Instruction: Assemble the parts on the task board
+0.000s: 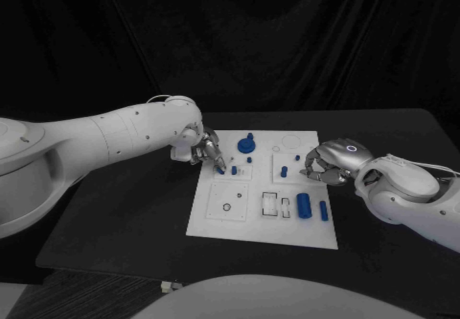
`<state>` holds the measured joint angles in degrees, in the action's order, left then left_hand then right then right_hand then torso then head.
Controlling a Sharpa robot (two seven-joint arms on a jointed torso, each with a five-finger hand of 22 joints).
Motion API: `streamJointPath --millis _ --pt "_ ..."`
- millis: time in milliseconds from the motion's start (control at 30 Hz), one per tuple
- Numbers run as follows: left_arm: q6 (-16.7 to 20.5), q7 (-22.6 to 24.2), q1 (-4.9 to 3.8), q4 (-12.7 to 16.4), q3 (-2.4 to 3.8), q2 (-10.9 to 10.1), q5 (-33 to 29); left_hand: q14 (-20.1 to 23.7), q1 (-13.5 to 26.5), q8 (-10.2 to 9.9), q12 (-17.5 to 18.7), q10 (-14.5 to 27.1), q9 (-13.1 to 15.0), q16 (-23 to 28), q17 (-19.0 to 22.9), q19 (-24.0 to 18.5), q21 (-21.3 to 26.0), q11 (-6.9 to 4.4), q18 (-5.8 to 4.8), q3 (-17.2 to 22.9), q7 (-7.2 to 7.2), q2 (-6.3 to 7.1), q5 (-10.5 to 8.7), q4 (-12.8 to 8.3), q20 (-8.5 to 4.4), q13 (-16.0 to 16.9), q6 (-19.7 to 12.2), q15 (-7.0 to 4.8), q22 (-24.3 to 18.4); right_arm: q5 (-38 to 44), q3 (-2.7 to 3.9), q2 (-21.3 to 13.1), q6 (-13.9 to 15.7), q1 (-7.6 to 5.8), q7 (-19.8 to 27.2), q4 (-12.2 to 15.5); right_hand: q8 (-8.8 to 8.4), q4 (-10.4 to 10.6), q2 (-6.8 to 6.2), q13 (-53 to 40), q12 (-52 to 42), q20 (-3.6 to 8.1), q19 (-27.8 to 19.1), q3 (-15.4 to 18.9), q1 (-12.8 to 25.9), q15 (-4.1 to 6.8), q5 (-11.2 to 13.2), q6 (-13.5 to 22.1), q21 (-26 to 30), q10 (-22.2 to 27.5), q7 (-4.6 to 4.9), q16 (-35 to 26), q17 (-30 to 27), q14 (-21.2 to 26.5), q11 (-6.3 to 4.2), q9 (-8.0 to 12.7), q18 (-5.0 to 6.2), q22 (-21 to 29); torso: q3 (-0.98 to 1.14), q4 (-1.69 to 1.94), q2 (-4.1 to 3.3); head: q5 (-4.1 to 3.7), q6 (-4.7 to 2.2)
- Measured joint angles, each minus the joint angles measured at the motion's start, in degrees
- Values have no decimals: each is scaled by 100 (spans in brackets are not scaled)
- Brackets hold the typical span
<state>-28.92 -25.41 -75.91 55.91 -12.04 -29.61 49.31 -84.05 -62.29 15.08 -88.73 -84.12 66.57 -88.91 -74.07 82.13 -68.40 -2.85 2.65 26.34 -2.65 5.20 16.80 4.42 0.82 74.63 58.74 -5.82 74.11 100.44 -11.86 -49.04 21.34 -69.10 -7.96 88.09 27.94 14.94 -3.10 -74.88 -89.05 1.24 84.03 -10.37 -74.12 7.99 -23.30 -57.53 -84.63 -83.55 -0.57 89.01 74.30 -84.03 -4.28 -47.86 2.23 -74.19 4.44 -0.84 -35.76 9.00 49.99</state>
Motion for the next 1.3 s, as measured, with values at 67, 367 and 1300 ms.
streamJointPath --millis 67,367,1300 --pt "-2 -7 3 4 1 -3 0 0 0 0 2 0 -5 1 0 0 86 1 0 -49 30 0 0 48 0 0 -30 0 0 0 0 2 -1 1 0 -2 0 0 0 0 0 0 0 0 0 0 0 0 0 0 0 0 0 0 0 0 0 0 1 0 1 3 0" --pt "-11 -32 10 13 3 -9 3 0 71 0 2 11 -72 6 0 -1 87 64 1 -277 32 -71 -265 276 2 0 -32 2 0 0 0 7 -5 3 0 -7 -15 0 0 0 0 0 0 0 0 0 0 1 0 0 0 0 0 0 0 -3 0 0 1 1 2 5 0" --pt "-24 -81 17 24 5 -15 6 59 347 2 2 36 -82 5 0 -2 87 66 1 -925 33 -182 -665 640 3 0 -29 61 0 0 0 6 -15 5 -5 -15 -16 0 0 0 0 0 0 0 0 0 0 1 0 0 0 0 0 0 0 -3 0 0 1 -2 2 10 0"
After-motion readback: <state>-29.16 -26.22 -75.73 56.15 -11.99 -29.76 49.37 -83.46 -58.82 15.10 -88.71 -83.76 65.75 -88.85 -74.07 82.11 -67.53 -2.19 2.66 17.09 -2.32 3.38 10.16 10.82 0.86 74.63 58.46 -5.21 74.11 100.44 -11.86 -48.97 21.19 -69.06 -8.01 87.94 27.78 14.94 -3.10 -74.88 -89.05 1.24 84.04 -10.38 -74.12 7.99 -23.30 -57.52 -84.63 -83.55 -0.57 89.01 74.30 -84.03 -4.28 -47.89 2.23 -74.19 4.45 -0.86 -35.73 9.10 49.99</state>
